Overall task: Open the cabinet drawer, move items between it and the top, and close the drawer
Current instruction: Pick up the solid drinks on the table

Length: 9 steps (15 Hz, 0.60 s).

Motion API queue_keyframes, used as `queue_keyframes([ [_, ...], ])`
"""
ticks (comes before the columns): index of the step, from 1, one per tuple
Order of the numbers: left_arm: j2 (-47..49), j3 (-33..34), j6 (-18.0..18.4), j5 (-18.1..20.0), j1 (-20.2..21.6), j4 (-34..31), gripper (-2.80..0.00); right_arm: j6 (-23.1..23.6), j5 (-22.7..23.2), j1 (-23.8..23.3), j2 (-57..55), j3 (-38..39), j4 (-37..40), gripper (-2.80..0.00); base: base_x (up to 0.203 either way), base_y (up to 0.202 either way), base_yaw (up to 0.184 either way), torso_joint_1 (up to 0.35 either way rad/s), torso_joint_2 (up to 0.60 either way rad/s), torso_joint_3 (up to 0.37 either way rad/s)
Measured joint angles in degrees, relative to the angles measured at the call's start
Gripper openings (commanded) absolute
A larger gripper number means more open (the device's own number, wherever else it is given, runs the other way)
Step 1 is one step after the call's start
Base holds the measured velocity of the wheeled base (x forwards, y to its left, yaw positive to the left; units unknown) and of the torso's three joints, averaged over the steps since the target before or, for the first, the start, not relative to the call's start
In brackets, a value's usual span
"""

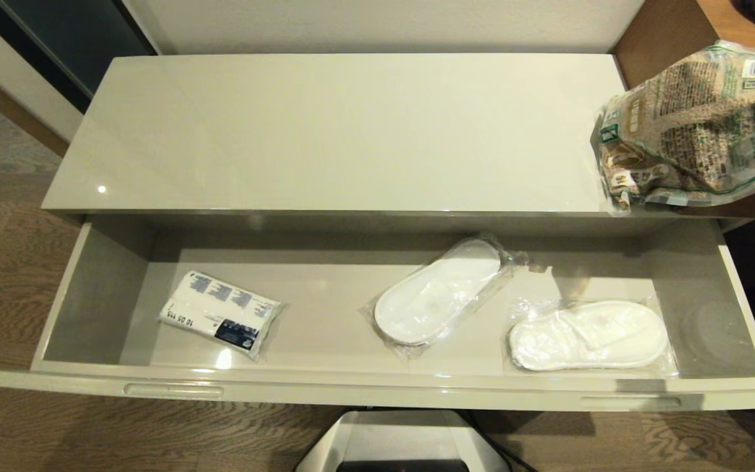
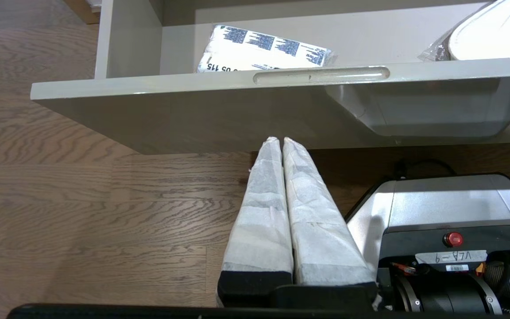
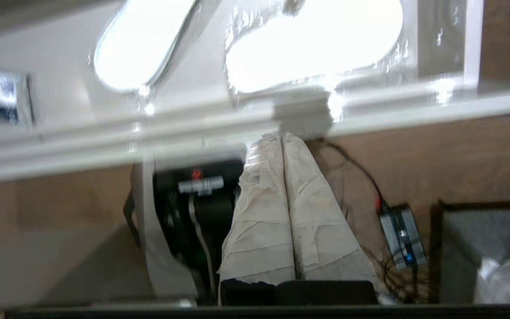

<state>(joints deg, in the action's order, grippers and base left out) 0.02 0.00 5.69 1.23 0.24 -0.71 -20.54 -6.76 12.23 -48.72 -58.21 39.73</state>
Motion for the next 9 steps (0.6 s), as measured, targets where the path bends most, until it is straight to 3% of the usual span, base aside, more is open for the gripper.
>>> queue_keyframes([
  [1,0.0,0.0,0.0,0.0,0.0,0.0,-2.80,-0.7,-1.5,0.0,-1.1,0.0,-1.4,-2.80,0.000,0.000,0.000,0.000,0.00,0.000],
  [2,0.0,0.0,0.0,0.0,0.0,0.0,-2.80,-1.3,-2.7,0.0,-2.1,0.0,-2.4,0.00,0.000,0.000,0.000,0.000,0.00,0.000],
  [6,0.0,0.0,0.0,0.0,0.0,0.0,-2.80,-1.2,-8.9,-0.1,-6.8,-0.1,-8.0,0.00,0.000,0.000,0.000,0.000,0.00,0.000],
  [9,0.0,0.0,0.0,0.0,0.0,0.0,-2.80,-0.8,-14.0,-0.5,-12.4,0.6,-17.2,0.00,0.000,0.000,0.000,0.000,0.00,0.000],
])
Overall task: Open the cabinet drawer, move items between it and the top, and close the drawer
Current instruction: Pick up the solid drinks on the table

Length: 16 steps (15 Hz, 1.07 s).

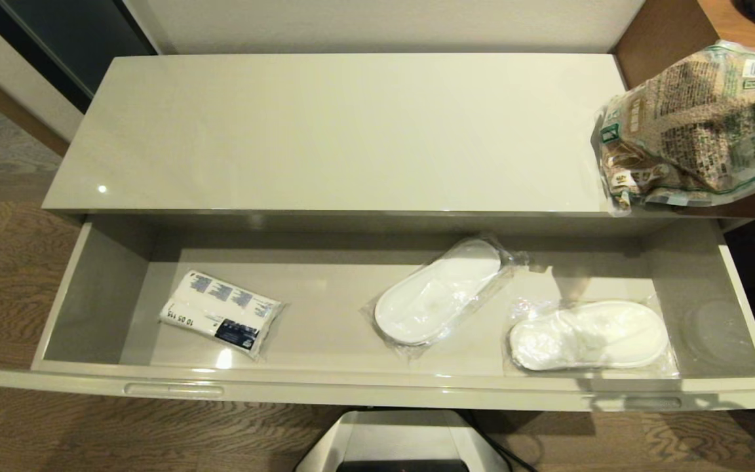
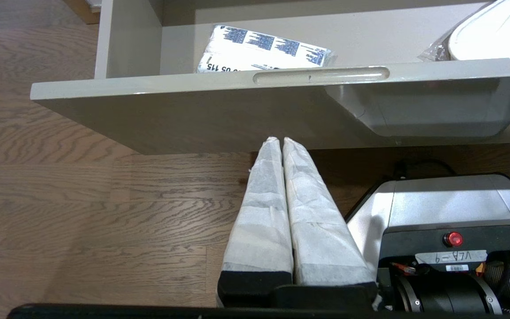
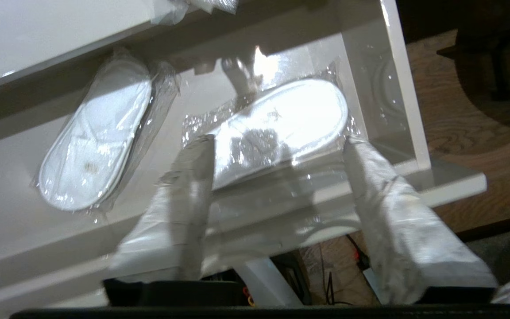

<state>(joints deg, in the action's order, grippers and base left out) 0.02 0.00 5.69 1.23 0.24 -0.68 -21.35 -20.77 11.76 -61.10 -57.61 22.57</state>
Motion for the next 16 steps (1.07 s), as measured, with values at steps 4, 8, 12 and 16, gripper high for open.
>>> queue_keyframes([
  [4,0.0,0.0,0.0,0.0,0.0,0.0,-2.80,3.3,-1.2,-0.2,-8.0,-2.1,-9.4,0.00,0.000,0.000,0.000,0.000,0.00,0.000],
  [8,0.0,0.0,0.0,0.0,0.0,0.0,-2.80,7.1,-3.2,-0.5,-16.9,-10.1,-18.6,0.00,0.000,0.000,0.000,0.000,0.00,0.000],
  [12,0.0,0.0,0.0,0.0,0.0,0.0,-2.80,6.9,-4.7,-1.7,-22.4,-12.3,-23.8,0.00,0.000,0.000,0.000,0.000,0.00,0.000],
  [16,0.0,0.0,0.0,0.0,0.0,0.0,-2.80,6.8,-4.5,-4.5,-27.6,-9.9,-32.0,0.00,0.000,0.000,0.000,0.000,0.00,0.000],
])
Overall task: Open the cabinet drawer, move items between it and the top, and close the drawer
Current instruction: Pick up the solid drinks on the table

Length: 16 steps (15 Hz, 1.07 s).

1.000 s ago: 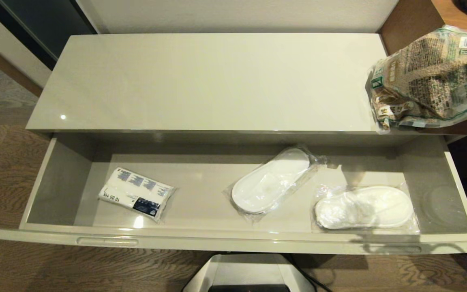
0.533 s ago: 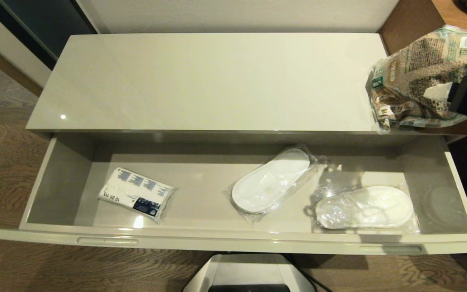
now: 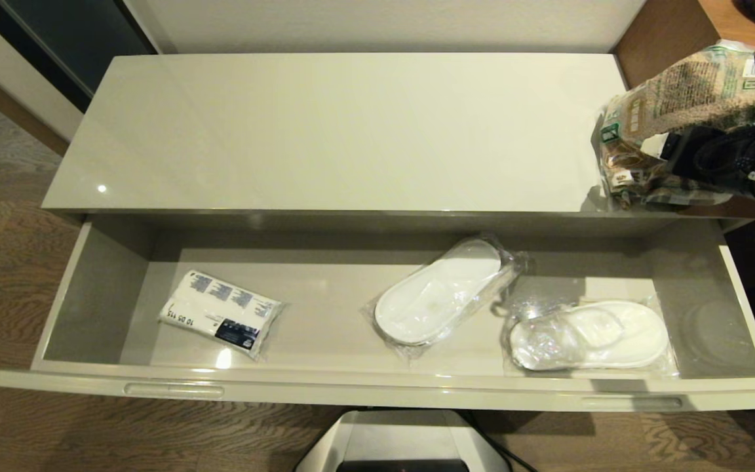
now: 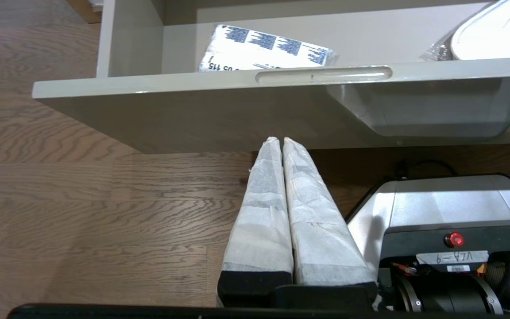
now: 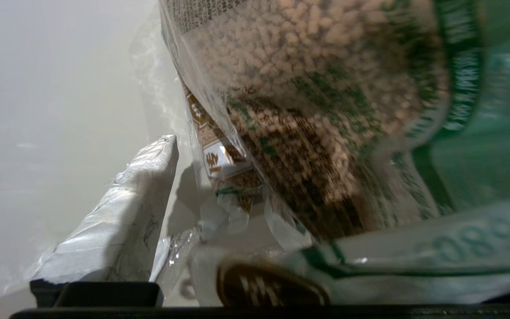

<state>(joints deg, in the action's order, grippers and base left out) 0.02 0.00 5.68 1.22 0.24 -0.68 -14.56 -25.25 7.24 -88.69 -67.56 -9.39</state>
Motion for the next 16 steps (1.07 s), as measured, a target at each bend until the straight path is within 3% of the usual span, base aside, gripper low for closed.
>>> queue_keyframes([
  [6,0.0,0.0,0.0,0.0,0.0,0.0,-2.80,0.1,1.1,-4.2,-3.2,-0.7,-1.5,0.00,0.000,0.000,0.000,0.000,0.00,0.000],
  [7,0.0,0.0,0.0,0.0,0.0,0.0,-2.80,0.1,1.1,-4.6,-3.5,-0.8,-2.1,-2.80,0.000,0.000,0.000,0.000,0.00,0.000],
  [16,0.0,0.0,0.0,0.0,0.0,0.0,-2.80,0.9,0.7,-6.3,-4.3,-1.6,-2.6,-2.80,0.000,0.000,0.000,0.000,0.00,0.000],
])
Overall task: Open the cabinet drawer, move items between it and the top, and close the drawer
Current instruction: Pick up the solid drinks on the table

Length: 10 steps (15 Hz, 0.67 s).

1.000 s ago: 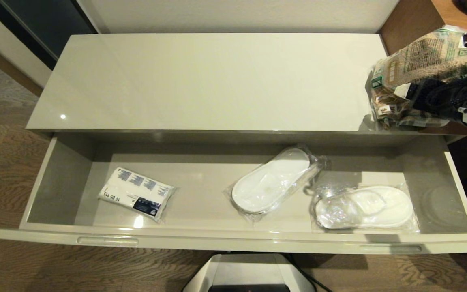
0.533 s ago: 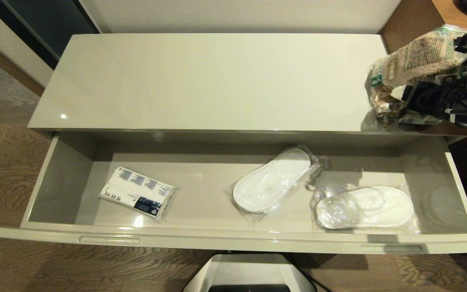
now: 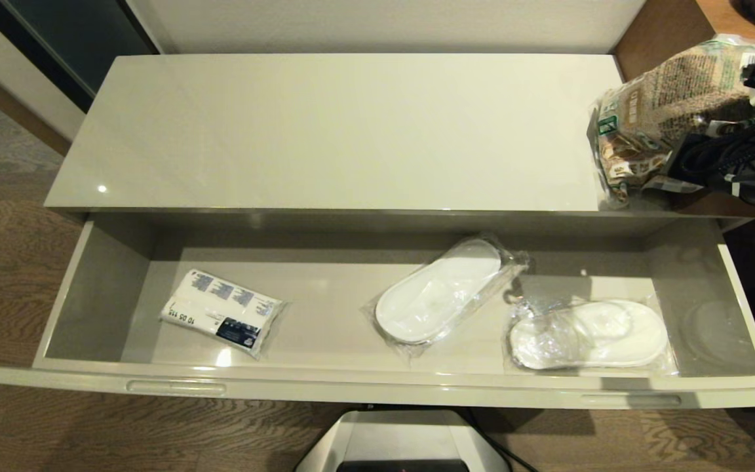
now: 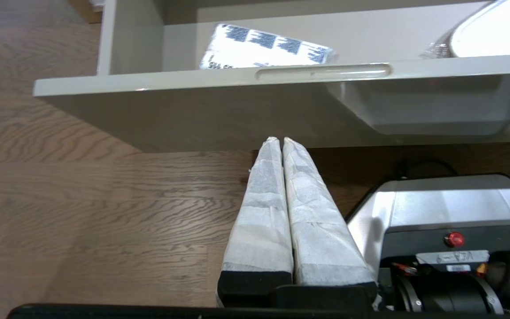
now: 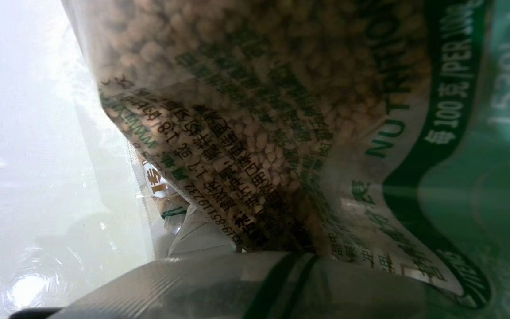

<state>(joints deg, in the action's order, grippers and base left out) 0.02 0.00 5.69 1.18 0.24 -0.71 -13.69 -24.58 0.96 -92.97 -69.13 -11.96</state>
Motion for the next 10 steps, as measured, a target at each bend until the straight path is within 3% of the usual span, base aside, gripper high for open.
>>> queue_keyframes([
  [5,0.0,0.0,0.0,0.0,0.0,0.0,-2.80,0.0,1.6,1.5,4.2,-1.0,6.9,-2.80,0.000,0.000,0.000,0.000,0.00,0.000],
  [10,0.0,0.0,0.0,0.0,0.0,0.0,-2.80,-0.9,1.9,10.7,13.4,-1.2,19.2,-2.80,0.000,0.000,0.000,0.000,0.00,0.000],
])
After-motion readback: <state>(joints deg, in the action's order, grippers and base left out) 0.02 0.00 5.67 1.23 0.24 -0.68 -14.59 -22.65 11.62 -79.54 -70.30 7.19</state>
